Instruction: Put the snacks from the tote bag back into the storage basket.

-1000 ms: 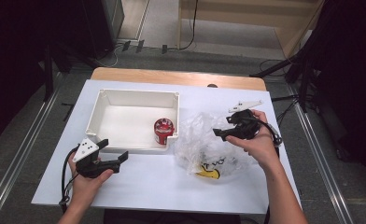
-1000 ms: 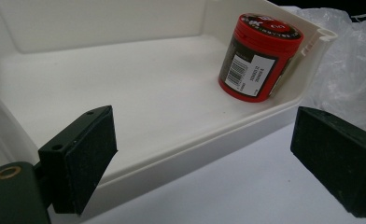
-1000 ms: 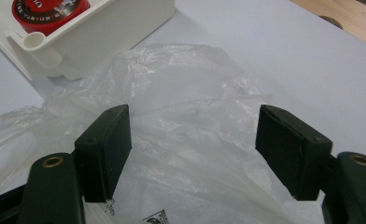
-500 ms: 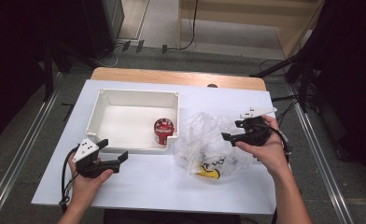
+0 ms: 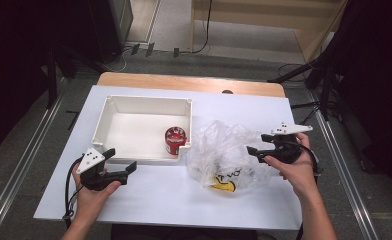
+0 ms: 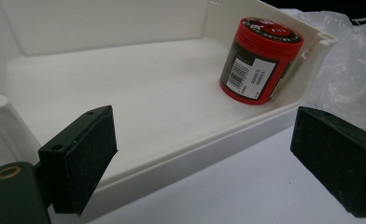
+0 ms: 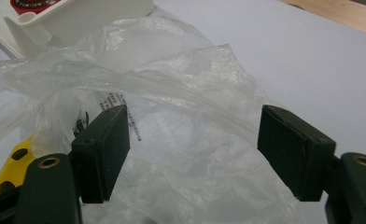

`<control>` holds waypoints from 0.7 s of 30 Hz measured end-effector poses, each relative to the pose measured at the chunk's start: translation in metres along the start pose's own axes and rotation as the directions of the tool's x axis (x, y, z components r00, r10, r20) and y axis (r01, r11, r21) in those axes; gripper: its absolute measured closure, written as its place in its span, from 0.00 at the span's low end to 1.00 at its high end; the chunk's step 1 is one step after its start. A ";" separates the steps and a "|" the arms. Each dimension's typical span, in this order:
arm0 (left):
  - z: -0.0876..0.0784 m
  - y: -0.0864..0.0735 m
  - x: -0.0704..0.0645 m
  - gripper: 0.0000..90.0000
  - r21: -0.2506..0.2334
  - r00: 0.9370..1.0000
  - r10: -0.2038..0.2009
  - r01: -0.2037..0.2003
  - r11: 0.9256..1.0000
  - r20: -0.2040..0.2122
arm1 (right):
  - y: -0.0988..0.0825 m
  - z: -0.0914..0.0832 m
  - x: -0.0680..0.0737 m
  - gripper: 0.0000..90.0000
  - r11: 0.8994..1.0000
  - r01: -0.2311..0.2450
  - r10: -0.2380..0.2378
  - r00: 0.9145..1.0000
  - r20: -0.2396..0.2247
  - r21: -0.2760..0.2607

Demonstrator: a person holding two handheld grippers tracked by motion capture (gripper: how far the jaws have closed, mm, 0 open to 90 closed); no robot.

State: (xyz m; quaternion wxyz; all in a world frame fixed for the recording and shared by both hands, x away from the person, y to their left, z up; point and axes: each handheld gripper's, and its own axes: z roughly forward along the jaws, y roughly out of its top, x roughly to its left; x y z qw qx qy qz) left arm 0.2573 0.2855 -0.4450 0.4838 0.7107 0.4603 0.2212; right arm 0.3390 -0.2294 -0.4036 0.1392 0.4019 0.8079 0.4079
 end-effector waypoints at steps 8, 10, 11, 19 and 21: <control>0.000 0.001 0.001 0.08 -0.002 1.000 0.004 -0.004 1.000 -0.002 | -0.017 -0.008 -0.010 0.30 0.997 -0.006 0.008 1.000 0.028 -0.077; 0.000 0.002 0.001 0.08 -0.004 1.000 0.003 -0.003 1.000 -0.002 | -0.020 -0.009 -0.012 0.30 0.996 -0.016 0.019 0.999 0.034 -0.090; 0.000 0.002 0.001 0.08 -0.005 1.000 0.003 -0.003 1.000 -0.002 | -0.022 -0.010 -0.015 0.30 0.995 -0.026 0.029 0.999 0.030 -0.100; 0.002 0.004 0.002 0.08 -0.013 1.000 0.002 -0.002 1.000 0.002 | -0.032 -0.013 -0.023 0.30 0.993 -0.042 0.047 0.998 0.041 -0.111; 0.002 0.005 0.002 0.08 -0.012 1.000 0.004 -0.004 1.000 0.001 | -0.035 -0.013 -0.024 0.30 0.993 -0.040 0.046 0.998 0.044 -0.113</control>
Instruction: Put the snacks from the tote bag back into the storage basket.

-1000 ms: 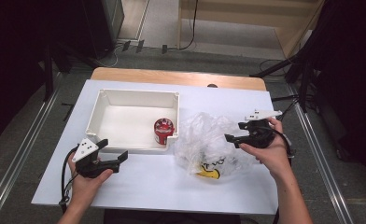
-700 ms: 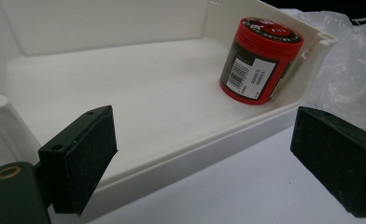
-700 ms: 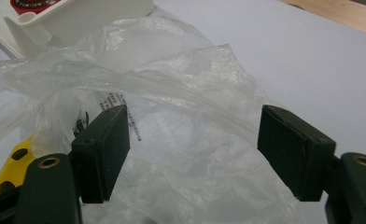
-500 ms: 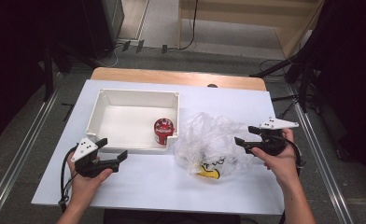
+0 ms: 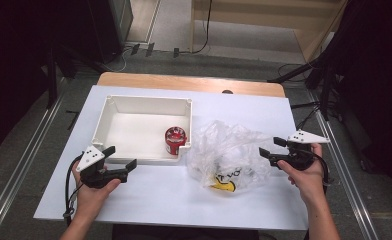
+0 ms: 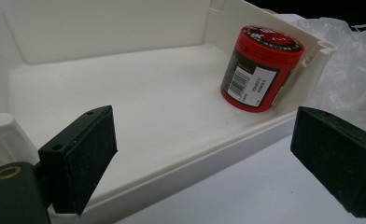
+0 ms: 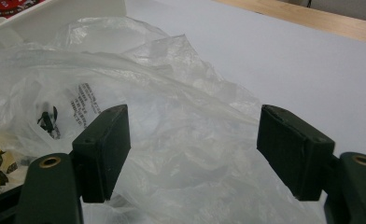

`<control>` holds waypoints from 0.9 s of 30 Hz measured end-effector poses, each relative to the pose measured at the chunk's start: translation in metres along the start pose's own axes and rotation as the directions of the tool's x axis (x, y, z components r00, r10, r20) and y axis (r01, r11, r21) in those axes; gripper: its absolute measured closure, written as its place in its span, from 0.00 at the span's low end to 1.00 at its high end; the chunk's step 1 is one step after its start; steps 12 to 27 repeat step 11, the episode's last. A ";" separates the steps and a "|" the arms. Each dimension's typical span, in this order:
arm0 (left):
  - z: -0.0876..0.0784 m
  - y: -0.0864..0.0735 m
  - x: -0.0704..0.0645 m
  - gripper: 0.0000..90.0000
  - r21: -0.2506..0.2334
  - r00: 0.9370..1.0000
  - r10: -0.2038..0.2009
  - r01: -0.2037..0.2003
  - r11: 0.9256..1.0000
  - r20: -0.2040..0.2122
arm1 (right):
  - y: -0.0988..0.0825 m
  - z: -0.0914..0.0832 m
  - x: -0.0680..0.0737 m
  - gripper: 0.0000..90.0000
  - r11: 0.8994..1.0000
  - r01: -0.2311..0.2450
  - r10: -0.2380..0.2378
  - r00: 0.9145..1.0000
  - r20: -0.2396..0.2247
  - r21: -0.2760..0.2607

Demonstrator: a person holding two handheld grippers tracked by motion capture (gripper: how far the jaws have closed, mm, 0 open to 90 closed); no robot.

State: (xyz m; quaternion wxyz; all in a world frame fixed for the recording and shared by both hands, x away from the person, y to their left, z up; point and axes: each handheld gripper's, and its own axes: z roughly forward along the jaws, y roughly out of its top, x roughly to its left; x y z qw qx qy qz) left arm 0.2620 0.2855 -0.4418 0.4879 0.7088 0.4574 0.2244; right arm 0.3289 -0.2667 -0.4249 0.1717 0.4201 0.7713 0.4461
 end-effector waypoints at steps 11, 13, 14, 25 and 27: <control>0.003 0.002 -0.002 0.08 0.003 1.000 0.008 -0.008 1.000 0.008 | -0.006 -0.001 -0.003 0.30 1.000 0.001 -0.001 1.000 -0.003 -0.013; 0.003 0.002 -0.002 0.08 0.003 1.000 0.008 -0.008 1.000 0.008 | -0.006 -0.001 -0.003 0.30 1.000 0.001 -0.001 1.000 -0.003 -0.013; 0.003 0.002 -0.002 0.08 0.003 1.000 0.008 -0.008 1.000 0.008 | -0.006 -0.001 -0.003 0.30 1.000 0.001 -0.001 1.000 -0.003 -0.013; 0.003 0.002 -0.002 0.08 0.003 1.000 0.008 -0.008 1.000 0.008 | -0.006 -0.001 -0.003 0.30 1.000 0.001 -0.001 1.000 -0.003 -0.013; 0.003 0.002 -0.002 0.08 0.003 1.000 0.008 -0.008 1.000 0.008 | -0.006 -0.001 -0.003 0.30 1.000 0.001 -0.001 1.000 -0.003 -0.013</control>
